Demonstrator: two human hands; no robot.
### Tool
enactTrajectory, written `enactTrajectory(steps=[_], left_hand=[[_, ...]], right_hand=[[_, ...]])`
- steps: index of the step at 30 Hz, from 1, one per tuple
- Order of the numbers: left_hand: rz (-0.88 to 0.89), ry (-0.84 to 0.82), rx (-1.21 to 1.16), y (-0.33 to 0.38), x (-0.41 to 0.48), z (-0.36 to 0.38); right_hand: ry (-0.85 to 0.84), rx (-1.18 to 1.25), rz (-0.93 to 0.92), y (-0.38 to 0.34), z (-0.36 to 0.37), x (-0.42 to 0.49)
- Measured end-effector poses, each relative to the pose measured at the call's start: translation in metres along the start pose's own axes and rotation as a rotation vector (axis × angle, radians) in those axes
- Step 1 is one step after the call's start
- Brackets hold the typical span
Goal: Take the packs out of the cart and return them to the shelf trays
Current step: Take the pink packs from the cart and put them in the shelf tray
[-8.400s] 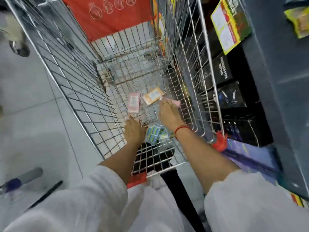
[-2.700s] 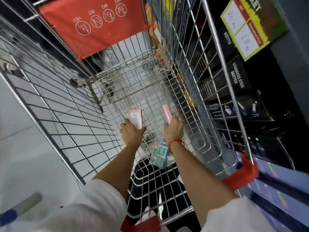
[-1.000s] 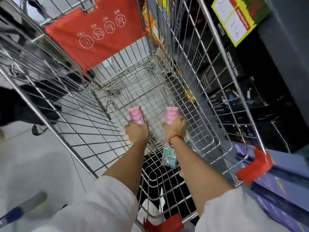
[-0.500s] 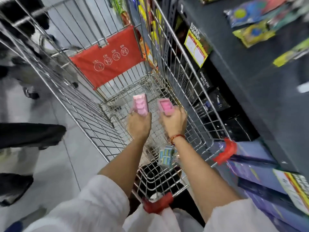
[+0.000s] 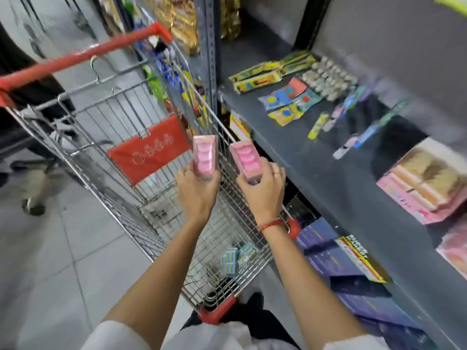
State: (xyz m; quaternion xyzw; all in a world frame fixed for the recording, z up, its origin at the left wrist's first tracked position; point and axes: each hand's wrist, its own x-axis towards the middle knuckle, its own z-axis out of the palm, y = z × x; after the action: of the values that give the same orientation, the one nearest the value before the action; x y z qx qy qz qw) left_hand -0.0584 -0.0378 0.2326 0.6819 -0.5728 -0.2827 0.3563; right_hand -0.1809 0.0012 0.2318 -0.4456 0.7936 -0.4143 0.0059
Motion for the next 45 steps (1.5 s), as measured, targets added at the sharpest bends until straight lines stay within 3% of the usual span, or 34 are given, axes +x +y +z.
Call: enactTrajectory(steps=[7, 20, 24, 28, 35, 45], left_hand=[[0.273, -0.120, -0.099, 0.093, -0.027, 0.015], [0.705, -0.567, -0.073, 0.207, -0.120, 0.117], [0.800, -0.648, 0.012, 0.218, -0.132, 0.153], [0.778, -0.711, 0.073, 0.231, -0.139, 0.172], [0.759, -0.727, 0.202, 0.240, -0.134, 0.192], [0.869, -0.789, 0.277, 0.244, -0.133, 0.200]], right_hand=[[0.252, 0.006, -0.002, 0.013, -0.085, 0.035], [0.558, -0.158, 0.296, 0.116, -0.209, 0.052], [0.487, -0.225, 0.478, 0.145, -0.223, 0.055], [0.450, -0.250, 0.547, 0.162, -0.225, 0.060], [0.322, -0.278, 0.553, 0.174, -0.226, 0.059], [0.310, -0.211, 0.557, 0.174, -0.229, 0.059]])
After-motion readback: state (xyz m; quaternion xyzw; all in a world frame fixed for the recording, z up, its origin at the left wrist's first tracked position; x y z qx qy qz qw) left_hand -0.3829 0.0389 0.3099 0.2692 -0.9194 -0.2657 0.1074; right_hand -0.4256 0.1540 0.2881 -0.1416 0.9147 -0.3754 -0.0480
